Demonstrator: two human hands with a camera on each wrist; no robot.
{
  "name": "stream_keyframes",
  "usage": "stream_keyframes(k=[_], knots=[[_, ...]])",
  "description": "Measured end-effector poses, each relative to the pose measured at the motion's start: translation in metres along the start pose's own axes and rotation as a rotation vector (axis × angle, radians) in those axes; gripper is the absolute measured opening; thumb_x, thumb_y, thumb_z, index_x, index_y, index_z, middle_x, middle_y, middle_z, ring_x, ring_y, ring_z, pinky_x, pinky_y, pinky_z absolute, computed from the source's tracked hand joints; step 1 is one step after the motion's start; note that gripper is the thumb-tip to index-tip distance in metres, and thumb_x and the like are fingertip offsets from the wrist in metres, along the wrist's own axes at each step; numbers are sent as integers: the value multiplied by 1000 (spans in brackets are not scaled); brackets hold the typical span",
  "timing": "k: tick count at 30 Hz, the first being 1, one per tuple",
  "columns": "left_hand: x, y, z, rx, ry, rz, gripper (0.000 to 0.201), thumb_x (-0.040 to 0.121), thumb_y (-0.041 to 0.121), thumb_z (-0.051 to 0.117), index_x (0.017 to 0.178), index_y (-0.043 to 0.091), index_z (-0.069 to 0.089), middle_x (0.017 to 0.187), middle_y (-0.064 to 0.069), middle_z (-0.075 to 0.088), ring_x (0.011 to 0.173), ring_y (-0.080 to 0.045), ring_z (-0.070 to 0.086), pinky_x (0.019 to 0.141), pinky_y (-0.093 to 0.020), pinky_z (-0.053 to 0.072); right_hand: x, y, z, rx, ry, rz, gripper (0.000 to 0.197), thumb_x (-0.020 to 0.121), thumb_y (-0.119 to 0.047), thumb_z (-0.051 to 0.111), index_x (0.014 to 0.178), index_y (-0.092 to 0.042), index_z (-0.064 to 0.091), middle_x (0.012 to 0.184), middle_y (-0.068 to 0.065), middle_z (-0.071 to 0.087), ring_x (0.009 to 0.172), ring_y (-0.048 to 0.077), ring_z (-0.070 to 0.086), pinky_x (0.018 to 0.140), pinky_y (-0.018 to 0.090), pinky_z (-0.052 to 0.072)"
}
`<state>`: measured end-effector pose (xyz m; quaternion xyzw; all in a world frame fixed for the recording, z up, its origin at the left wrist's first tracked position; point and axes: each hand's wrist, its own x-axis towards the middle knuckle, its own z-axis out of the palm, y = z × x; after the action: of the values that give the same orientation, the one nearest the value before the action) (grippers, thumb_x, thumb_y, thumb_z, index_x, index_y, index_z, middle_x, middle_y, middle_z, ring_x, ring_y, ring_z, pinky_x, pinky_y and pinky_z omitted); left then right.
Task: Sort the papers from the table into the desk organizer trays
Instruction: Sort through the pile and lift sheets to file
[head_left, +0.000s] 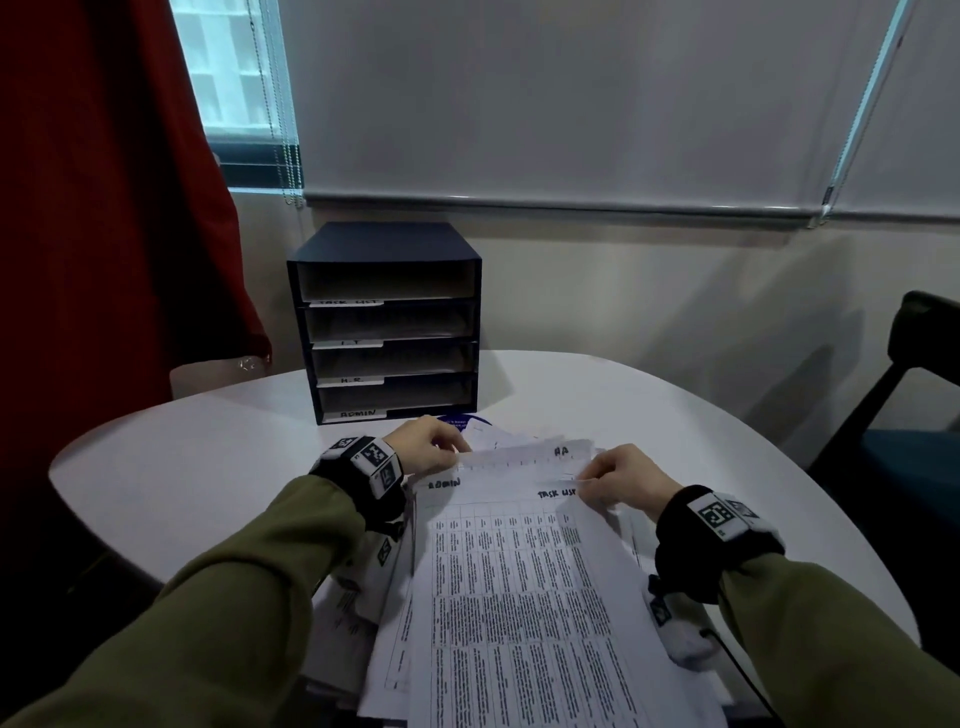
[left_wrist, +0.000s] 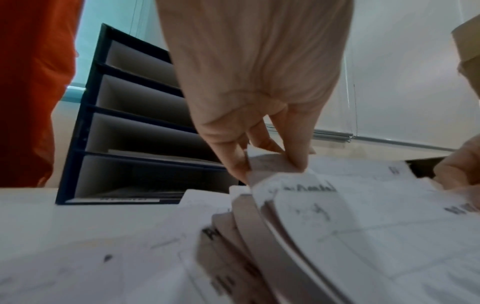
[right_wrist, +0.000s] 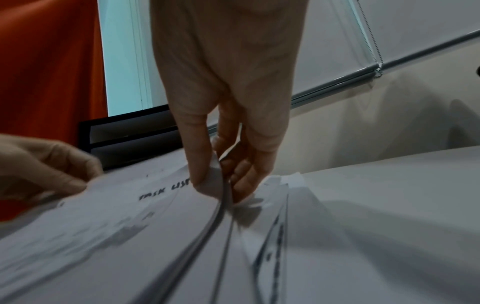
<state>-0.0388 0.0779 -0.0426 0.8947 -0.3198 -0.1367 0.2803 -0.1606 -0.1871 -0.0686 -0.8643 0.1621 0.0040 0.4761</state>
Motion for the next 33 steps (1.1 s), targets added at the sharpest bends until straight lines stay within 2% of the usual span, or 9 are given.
stream_keyframes(k=[4,7,13,16,19,25,29,31,33], knots=[[-3,-14,8,-177,106,-245,16,92,10,52,103,20,57,77,-5,58,52,-22,55,52,-28,50,-10,3,-14,-52,-148,96,13,71,11,67,66,-1,65,52,12,56,41,22,50,45,25,47],[-3,-22,13,-37,96,-254,31,88,-2,47,114,14,55,86,-10,52,48,-22,52,42,-26,47,-17,4,-16,-69,-197,117,13,72,13,66,69,1,65,50,13,58,34,22,52,43,22,46],[-6,-19,20,230,142,-190,30,77,18,64,106,25,60,102,2,40,88,-20,54,82,-30,49,-20,0,-11,-123,-241,135,13,69,14,64,72,1,67,53,11,61,45,24,54,49,26,51],[-7,-15,18,257,225,-135,10,80,18,58,84,27,57,96,3,52,92,-21,58,77,-28,47,-24,-2,-11,-156,-219,157,15,69,13,65,69,-2,68,53,9,61,45,19,55,49,23,50],[-9,-15,15,233,277,-128,12,78,18,64,73,25,56,84,4,61,86,-20,61,70,-25,45,-27,-1,-12,-134,-195,162,15,69,14,63,69,-1,67,60,15,60,46,21,56,50,24,52],[-15,-24,7,-133,365,-213,4,86,21,57,86,17,56,81,-1,59,72,-18,53,61,-24,43,-23,3,-10,-133,-108,94,15,69,12,62,68,-3,65,58,14,59,49,24,53,47,23,47],[-21,-20,3,-550,248,-249,2,91,11,57,90,12,57,77,-4,58,68,-18,53,58,-24,41,-18,3,-4,-192,-59,16,14,71,0,67,65,-12,65,63,3,62,59,16,54,58,25,46],[-20,-17,-2,-503,369,-236,7,91,12,57,89,10,64,82,-10,62,73,-19,53,64,-25,42,-18,2,-2,-186,-44,-13,15,72,-1,66,64,-14,64,61,0,62,57,14,54,60,26,46],[-22,-8,-12,-507,624,-234,22,93,17,55,110,6,64,107,-12,65,93,-22,59,80,-29,45,-20,0,-1,-188,-11,-37,17,75,-1,64,64,-14,63,61,-2,61,55,12,53,58,24,46]])
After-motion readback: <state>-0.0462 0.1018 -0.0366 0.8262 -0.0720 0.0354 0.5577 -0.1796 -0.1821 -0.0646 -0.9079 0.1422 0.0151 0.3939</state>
